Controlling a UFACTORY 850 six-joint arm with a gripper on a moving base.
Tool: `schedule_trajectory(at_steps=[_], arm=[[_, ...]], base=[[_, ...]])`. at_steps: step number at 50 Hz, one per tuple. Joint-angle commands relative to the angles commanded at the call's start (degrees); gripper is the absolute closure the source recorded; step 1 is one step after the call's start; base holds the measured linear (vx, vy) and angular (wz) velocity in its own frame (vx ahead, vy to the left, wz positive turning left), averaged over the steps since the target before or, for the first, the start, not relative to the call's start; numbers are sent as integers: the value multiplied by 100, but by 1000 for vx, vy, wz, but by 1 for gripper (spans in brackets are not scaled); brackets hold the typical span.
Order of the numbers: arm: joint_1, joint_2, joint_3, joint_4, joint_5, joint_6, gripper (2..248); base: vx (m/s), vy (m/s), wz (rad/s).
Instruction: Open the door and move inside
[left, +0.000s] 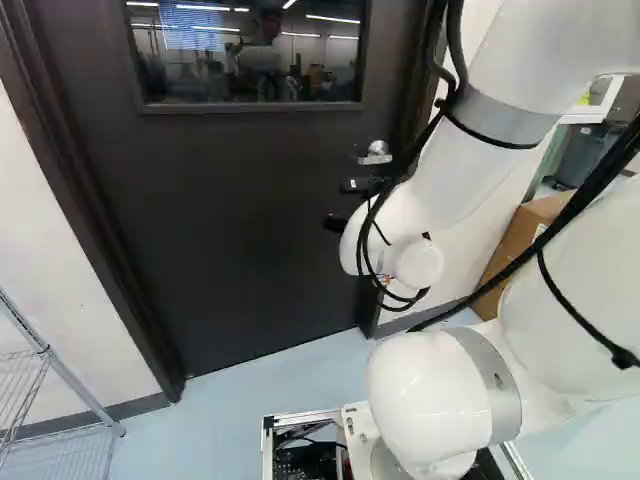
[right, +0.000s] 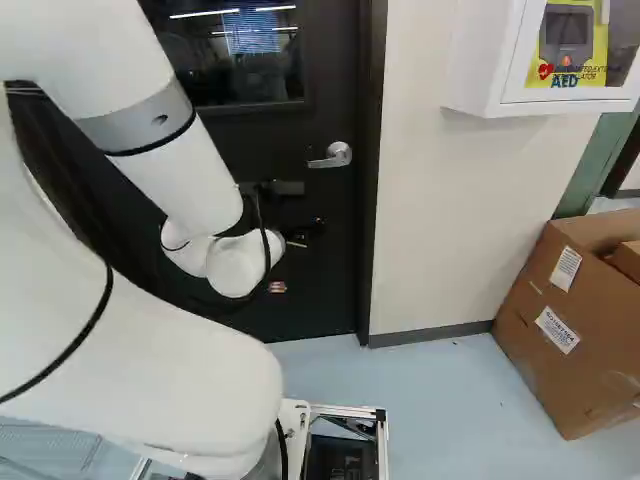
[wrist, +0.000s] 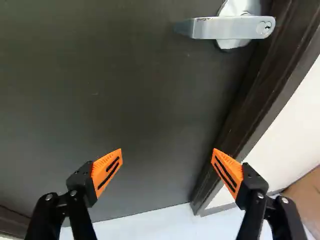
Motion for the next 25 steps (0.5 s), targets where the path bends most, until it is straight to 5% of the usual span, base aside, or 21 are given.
schedule_trajectory(at_steps=[25], arm=[[0, 7, -352, 0, 0, 0, 3]], base=[[0, 0, 0]])
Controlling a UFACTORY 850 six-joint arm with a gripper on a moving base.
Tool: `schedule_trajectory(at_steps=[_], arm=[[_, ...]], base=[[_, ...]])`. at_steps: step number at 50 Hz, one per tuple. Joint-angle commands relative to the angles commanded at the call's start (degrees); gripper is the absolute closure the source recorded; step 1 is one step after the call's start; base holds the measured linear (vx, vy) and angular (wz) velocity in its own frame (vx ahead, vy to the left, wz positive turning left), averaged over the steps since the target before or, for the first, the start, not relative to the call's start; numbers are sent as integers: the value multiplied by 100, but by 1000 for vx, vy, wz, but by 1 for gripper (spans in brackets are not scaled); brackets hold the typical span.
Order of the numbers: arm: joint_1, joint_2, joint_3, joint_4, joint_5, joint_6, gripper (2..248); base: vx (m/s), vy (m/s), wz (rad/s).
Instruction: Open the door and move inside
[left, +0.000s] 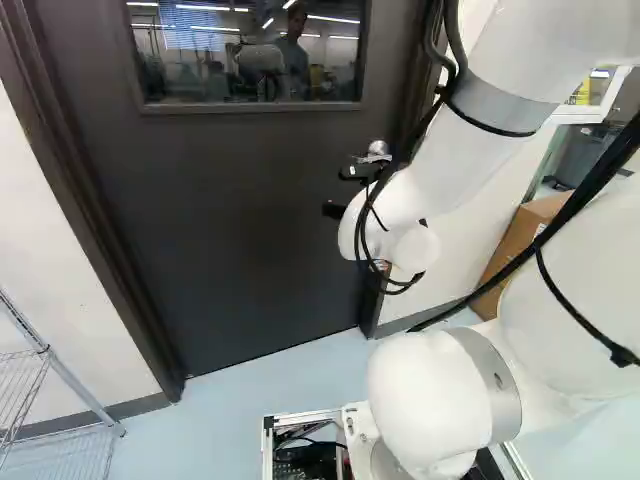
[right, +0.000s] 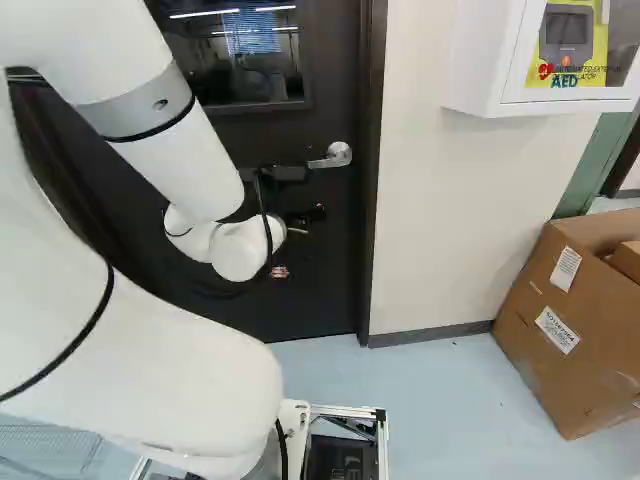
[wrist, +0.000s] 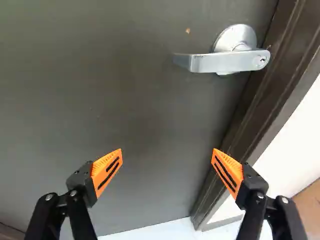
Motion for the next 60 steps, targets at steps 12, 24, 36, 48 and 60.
schedule_trajectory(at_steps=[12, 24, 36, 48, 60], arm=[[0, 55, -125, 0, 0, 0, 3], [0, 134, -226, 0, 0, 0, 3], [0, 239, -301, 0, 0, 0, 3], [0, 355, -365, 0, 0, 0, 3], [0, 435, -458, 0, 0, 0, 3]], base=[[0, 0, 0], [0, 0, 0], [0, 0, 0], [0, 0, 0], [0, 0, 0]])
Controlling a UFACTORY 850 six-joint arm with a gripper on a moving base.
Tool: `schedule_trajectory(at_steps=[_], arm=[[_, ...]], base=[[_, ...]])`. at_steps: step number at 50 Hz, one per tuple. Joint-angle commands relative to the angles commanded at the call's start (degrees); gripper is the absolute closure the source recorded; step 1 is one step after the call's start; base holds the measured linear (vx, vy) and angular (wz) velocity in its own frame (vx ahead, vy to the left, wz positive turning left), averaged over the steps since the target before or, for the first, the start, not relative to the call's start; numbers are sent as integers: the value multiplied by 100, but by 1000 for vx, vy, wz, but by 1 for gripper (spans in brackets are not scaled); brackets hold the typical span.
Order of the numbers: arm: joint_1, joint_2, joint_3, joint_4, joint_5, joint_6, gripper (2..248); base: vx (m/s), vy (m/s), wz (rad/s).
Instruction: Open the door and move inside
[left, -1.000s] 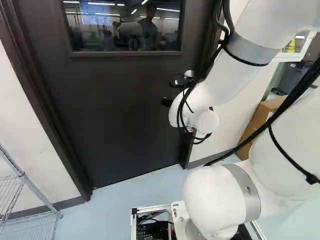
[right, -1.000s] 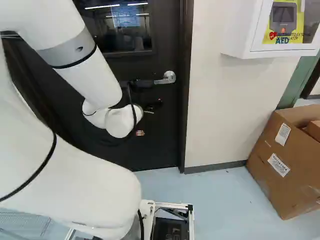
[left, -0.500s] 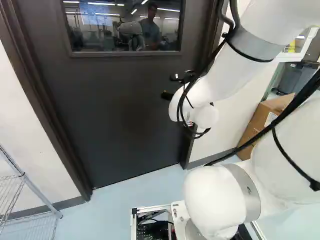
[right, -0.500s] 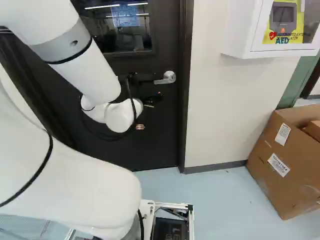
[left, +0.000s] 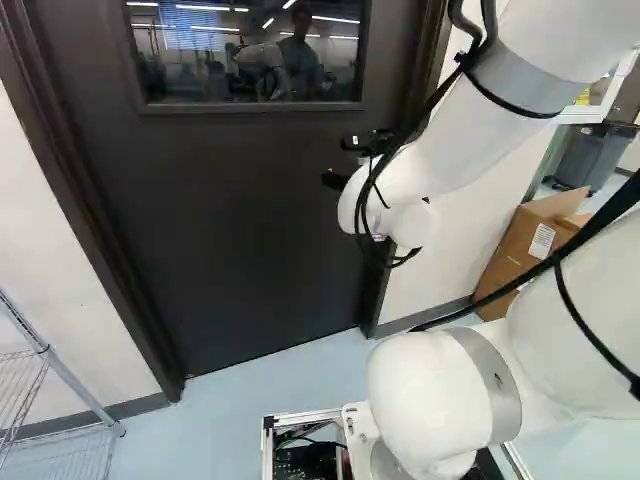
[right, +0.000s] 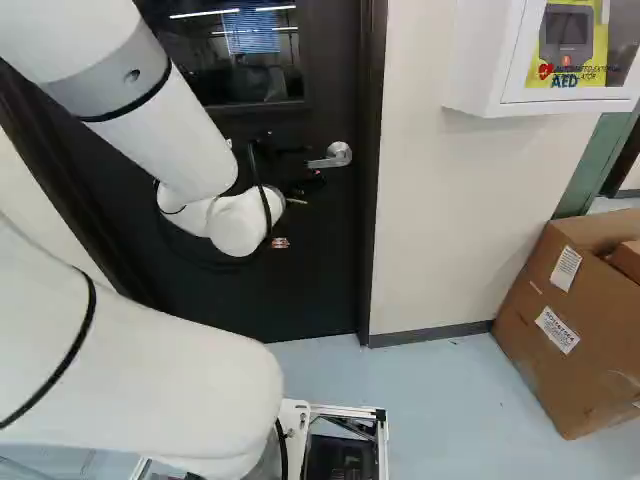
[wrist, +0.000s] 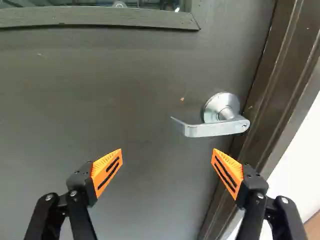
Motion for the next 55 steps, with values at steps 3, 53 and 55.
schedule_trajectory(at_steps=[3, 53, 55], arm=[[0, 7, -34, 0, 0, 0, 3], [-59, -325, -721, -178, 0, 0, 3], [-72, -348, -742, -208, 0, 0, 3]], base=[[0, 0, 0], [0, 0, 0], [0, 0, 0]])
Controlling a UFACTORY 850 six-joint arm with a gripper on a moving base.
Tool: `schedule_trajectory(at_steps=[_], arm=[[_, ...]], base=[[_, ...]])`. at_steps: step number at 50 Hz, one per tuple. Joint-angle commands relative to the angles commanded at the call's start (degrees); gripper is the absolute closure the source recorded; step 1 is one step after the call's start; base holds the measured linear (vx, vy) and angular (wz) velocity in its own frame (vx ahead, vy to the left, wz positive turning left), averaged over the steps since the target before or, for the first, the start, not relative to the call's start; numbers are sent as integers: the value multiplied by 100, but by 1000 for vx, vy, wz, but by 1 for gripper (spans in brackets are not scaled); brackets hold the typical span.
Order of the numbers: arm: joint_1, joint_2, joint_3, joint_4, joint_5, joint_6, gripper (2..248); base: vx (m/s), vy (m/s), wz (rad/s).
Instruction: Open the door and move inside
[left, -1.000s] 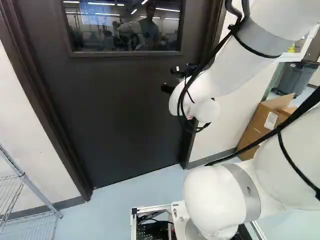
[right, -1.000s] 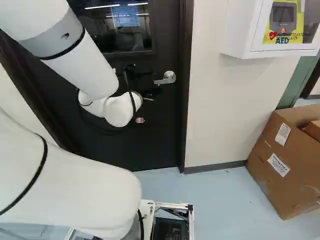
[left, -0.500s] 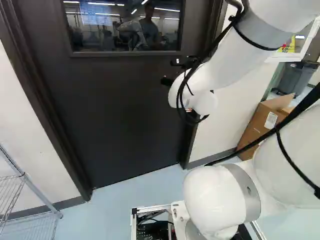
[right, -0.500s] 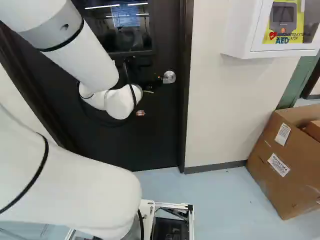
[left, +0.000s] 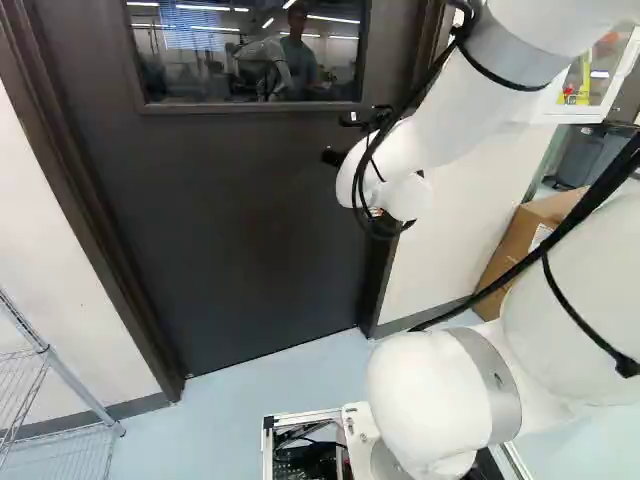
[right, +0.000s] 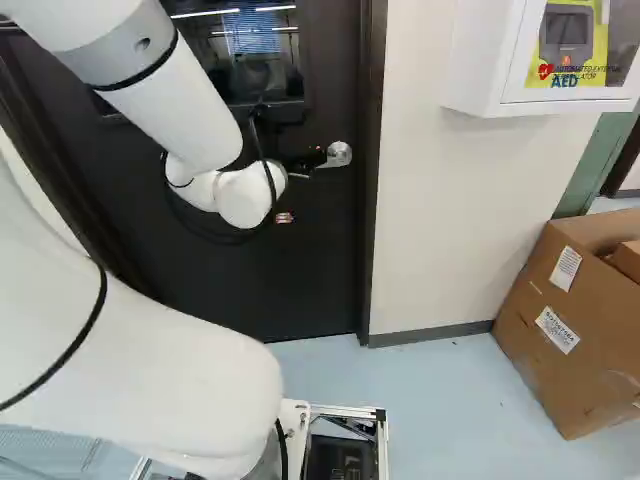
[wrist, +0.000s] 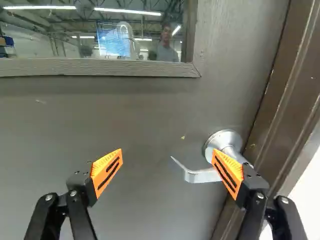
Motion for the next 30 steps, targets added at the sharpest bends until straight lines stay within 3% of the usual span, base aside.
schedule_trajectory(at_steps=[17, 30], arm=[[-194, -221, -192, -389, 0, 0, 3], [-313, -611, -417, -711, 0, 0, 3]], base=[[0, 0, 0], [0, 0, 0]])
